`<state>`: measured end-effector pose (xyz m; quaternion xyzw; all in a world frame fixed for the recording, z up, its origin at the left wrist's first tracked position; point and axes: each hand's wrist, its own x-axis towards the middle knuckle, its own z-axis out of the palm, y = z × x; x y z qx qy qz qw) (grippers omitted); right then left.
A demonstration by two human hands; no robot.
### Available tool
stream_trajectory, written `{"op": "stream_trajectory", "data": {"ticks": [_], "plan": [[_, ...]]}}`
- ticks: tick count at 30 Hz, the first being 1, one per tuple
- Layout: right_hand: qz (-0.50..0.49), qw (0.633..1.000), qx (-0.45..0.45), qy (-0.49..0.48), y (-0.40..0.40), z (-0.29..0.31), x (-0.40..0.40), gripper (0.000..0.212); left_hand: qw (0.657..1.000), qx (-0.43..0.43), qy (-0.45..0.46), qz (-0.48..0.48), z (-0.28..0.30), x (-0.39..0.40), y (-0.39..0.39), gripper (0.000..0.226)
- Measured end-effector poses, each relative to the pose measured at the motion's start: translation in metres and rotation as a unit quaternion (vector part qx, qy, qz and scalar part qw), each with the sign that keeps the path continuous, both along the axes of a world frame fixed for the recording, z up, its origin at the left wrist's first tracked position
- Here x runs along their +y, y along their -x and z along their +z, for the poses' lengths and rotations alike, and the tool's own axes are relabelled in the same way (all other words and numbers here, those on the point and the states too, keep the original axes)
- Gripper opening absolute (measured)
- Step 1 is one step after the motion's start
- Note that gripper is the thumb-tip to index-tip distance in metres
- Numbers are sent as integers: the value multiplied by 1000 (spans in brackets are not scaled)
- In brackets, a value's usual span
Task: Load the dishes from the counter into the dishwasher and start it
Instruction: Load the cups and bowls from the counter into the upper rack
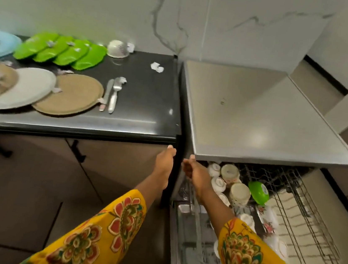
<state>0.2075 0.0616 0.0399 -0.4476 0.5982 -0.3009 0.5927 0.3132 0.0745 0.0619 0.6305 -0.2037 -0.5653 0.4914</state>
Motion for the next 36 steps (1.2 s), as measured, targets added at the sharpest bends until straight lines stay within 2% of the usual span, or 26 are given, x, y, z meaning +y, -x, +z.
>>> {"op": "stream_trajectory", "data": {"ticks": [5, 11, 15, 20, 23, 29, 33, 36], "plan": [[1, 999, -33, 31, -64, 24, 2, 36, 997, -33, 39, 56, 16, 5, -73, 30], [11, 996, -55, 63, -143, 52, -11, 50, 995, -56, 49, 70, 40, 8, -161, 22], [17, 995, -48, 82, -187, 65, -16, 52, 993, -51, 62, 83, 47, 0, -204, 22], [18, 994, -40, 97, -226, 72, -30, 40, 991, -37, 78, 103, 55, -13, -239, 23], [9, 995, -33, 98, -244, 76, -42, 46, 990, -30, 83, 110, 62, -26, -254, 21], [11, 994, -40, 98, -283, 71, -80, 54, 985, -45, 94, 138, 60, -64, -284, 35], [18, 994, -60, 91, -310, 66, -117, 42, 986, -55, 90, 130, 57, -99, -304, 43], [38, 993, -53, 96, -328, 66, -153, 44, 984, -56, 98, 137, 55, -128, -319, 42]]}}
